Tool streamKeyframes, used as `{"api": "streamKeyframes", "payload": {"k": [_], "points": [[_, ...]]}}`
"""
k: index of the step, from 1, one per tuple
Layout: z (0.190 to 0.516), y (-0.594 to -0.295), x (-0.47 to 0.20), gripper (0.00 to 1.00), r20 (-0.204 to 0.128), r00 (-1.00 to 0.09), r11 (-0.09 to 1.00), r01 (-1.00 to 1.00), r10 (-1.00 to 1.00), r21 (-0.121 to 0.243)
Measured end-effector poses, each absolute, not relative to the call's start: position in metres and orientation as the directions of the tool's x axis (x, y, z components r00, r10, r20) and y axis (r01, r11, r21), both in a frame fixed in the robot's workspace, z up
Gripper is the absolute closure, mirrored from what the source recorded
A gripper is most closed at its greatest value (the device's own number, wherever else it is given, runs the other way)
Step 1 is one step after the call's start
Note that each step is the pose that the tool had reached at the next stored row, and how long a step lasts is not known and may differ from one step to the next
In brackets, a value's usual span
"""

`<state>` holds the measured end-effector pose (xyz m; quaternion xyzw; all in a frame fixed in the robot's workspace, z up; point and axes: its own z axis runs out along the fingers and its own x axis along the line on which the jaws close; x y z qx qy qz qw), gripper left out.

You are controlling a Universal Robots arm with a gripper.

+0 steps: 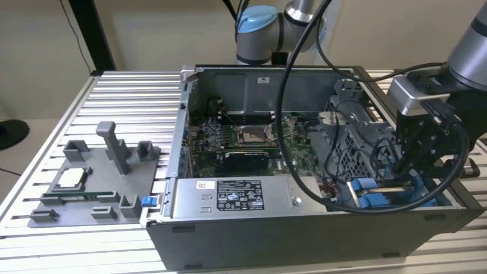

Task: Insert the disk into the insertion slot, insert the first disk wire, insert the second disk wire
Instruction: 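Insert the first disk wire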

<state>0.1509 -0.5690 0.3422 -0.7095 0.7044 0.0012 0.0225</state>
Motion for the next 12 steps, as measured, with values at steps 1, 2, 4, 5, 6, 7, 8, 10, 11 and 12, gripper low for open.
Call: {"api": "streamKeyframes", "payload": {"k": [1,2,4,5,6,7,8,10,11,12], "points": [[0.3421,-0.569,0.1509,1.0,-0.033,0.008,-0.007,-1.0,-0.999,-0.03],[0.3419,-0.569,0.1509,1.0,-0.033,0.008,-0.007,-1.0,-0.999,-0.03],[0.3416,-0.569,0.151,1.0,-0.033,0.008,-0.007,-1.0,-0.999,-0.03],[0.3414,-0.569,0.151,1.0,-0.034,0.008,-0.007,-1.0,-0.999,-0.03],[0.3412,-0.569,0.151,1.0,-0.033,0.008,-0.007,-1.0,-0.999,-0.03],[0.341,-0.569,0.1509,1.0,-0.033,0.008,-0.007,-1.0,-0.999,-0.03],[0.3409,-0.569,0.151,1.0,-0.033,0.008,-0.007,-1.0,-0.999,-0.03],[0.3405,-0.5691,0.1509,1.0,-0.033,0.008,-0.007,-1.0,-0.999,-0.03],[0.3402,-0.5691,0.151,1.0,-0.033,0.008,-0.007,-1.0,-0.999,-0.03],[0.3398,-0.5691,0.151,1.0,-0.033,0.008,-0.007,-1.0,-0.999,-0.03]]}}
